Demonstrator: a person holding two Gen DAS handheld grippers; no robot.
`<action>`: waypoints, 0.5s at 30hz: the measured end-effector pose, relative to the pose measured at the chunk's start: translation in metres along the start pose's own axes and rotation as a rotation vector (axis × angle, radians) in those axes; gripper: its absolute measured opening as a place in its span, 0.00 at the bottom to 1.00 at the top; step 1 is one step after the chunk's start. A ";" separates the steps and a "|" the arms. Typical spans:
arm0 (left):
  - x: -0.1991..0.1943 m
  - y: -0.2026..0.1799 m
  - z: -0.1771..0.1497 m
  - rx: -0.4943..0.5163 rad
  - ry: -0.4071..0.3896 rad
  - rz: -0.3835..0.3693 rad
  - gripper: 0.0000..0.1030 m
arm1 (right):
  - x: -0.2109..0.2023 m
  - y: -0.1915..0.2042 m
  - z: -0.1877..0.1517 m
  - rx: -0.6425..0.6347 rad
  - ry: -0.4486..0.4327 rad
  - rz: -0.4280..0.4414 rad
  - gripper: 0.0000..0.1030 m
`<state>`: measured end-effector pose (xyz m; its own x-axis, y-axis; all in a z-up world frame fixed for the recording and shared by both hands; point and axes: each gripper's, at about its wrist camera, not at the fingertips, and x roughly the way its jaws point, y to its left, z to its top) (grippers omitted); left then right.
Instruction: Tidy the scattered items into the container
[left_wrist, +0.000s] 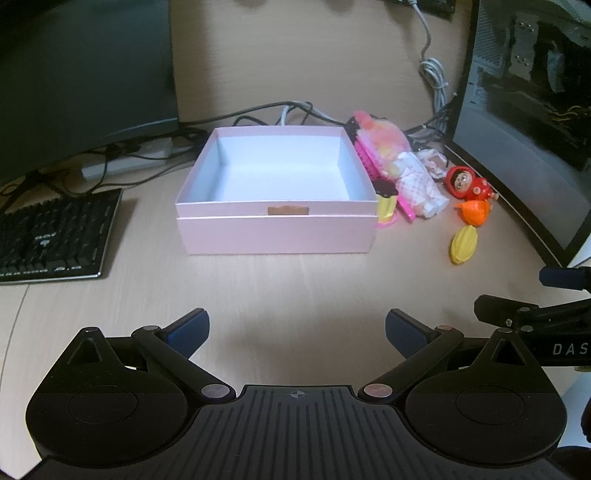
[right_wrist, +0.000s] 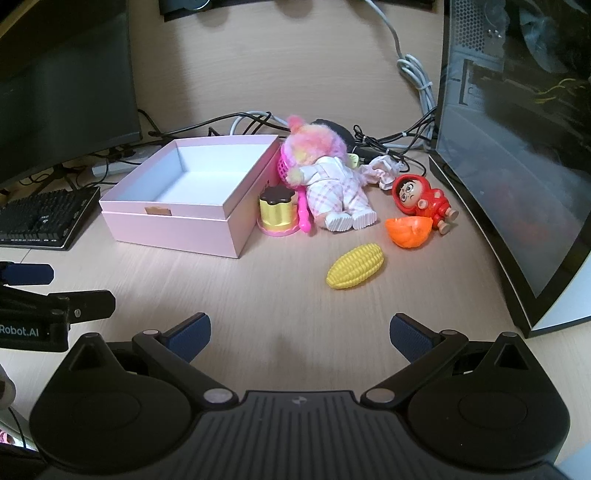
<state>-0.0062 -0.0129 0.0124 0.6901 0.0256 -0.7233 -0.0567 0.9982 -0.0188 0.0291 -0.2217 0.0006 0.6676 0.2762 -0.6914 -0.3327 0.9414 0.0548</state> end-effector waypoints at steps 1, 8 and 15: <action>0.000 0.000 0.000 -0.001 0.002 0.001 1.00 | 0.000 0.000 0.000 0.002 0.000 -0.001 1.00; 0.002 0.001 0.000 -0.002 0.009 0.006 1.00 | 0.003 -0.001 -0.001 0.008 0.009 -0.001 1.00; 0.003 0.003 -0.001 -0.002 0.015 0.007 1.00 | 0.005 -0.002 -0.001 0.012 0.021 -0.002 1.00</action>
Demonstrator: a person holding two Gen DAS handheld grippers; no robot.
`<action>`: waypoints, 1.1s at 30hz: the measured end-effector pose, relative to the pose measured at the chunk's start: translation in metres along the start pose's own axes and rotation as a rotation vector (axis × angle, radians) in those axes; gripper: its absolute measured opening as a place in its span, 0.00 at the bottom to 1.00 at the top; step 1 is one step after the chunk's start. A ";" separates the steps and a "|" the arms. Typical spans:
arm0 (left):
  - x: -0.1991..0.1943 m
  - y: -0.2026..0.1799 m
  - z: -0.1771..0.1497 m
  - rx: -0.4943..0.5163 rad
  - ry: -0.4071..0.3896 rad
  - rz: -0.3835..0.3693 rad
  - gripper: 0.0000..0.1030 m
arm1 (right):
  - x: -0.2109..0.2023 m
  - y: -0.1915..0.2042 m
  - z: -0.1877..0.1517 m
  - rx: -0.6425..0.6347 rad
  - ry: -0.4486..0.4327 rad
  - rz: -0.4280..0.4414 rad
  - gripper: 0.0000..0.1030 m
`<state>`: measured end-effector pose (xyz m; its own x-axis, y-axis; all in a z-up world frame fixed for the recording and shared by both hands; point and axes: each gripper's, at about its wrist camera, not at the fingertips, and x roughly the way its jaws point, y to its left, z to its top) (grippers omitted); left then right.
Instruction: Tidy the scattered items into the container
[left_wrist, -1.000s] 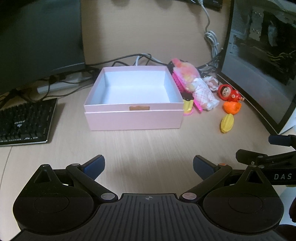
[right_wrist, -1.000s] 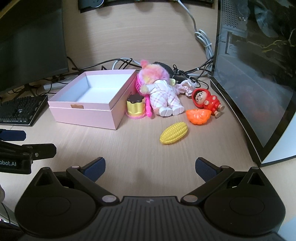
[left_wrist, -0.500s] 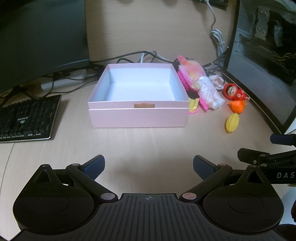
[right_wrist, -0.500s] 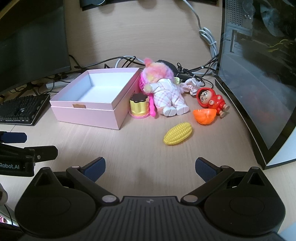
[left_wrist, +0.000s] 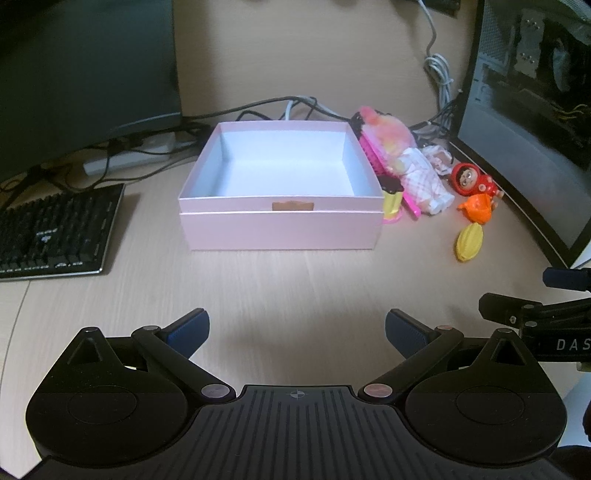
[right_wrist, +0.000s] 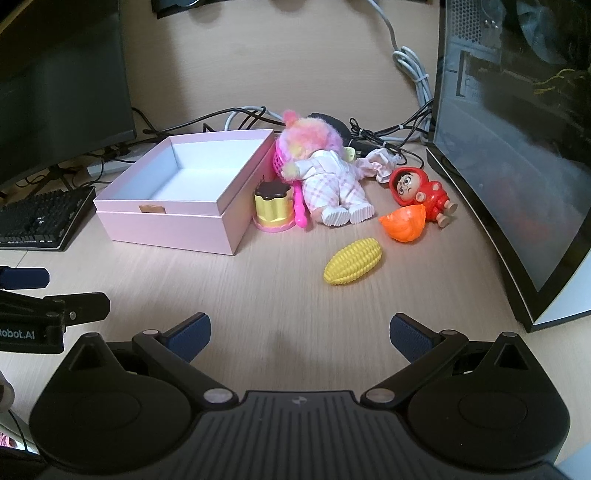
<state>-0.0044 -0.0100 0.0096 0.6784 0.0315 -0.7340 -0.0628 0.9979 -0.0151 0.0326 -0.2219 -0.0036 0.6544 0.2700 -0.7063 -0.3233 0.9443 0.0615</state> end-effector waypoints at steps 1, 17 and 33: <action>0.000 0.000 0.000 0.000 0.000 0.000 1.00 | 0.000 0.000 0.000 0.000 0.001 0.000 1.00; 0.001 -0.002 -0.001 0.010 -0.001 -0.007 1.00 | -0.001 -0.002 -0.002 0.008 0.003 -0.009 1.00; 0.003 -0.002 -0.001 0.004 0.012 0.000 1.00 | 0.000 -0.003 -0.001 0.005 0.003 -0.007 1.00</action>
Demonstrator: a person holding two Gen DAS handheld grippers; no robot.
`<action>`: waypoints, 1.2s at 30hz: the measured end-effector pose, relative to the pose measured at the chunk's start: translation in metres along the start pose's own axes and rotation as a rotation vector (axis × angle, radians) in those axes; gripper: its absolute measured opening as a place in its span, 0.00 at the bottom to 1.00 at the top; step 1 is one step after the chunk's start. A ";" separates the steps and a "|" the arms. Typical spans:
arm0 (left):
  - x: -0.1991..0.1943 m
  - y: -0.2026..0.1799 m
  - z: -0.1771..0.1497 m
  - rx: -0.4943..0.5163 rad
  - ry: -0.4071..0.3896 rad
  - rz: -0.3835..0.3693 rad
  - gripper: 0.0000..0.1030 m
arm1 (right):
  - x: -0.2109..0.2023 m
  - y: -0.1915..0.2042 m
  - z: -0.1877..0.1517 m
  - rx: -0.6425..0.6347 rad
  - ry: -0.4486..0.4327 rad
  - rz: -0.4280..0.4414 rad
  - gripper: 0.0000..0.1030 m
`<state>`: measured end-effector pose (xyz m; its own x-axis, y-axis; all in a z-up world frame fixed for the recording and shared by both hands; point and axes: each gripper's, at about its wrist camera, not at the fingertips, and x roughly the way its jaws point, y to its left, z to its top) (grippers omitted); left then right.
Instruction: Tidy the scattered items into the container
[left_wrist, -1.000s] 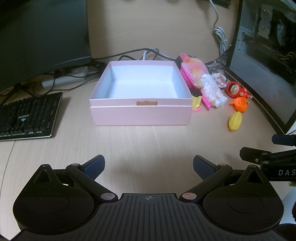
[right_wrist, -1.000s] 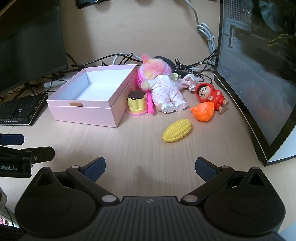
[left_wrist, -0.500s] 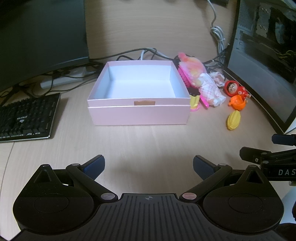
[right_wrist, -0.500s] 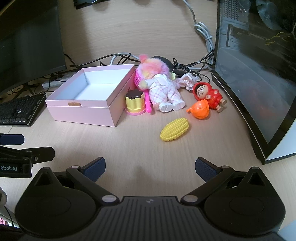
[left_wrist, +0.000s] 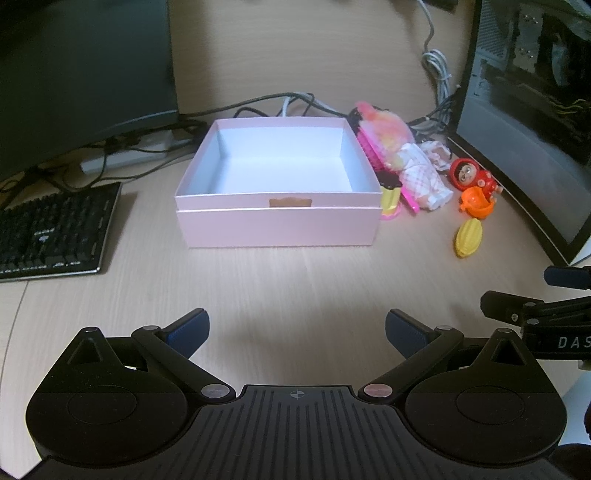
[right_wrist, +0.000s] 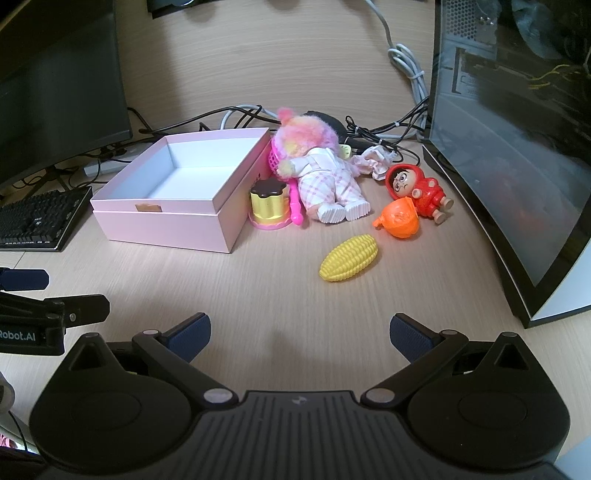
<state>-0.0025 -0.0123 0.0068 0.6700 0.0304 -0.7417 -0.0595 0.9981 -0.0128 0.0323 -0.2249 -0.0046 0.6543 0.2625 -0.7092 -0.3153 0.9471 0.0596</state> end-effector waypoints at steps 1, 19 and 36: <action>0.000 0.000 0.000 0.000 0.002 0.001 1.00 | 0.000 0.000 0.000 0.000 0.000 0.000 1.00; 0.002 0.000 0.000 -0.010 0.008 0.009 1.00 | 0.002 0.000 0.002 -0.008 0.003 0.007 1.00; 0.018 -0.022 0.009 0.031 0.070 -0.049 1.00 | 0.008 -0.028 0.004 -0.005 0.008 0.016 1.00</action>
<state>0.0172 -0.0335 -0.0005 0.6180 -0.0212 -0.7859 -0.0041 0.9995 -0.0301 0.0484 -0.2486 -0.0091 0.6436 0.2763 -0.7138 -0.3292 0.9418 0.0677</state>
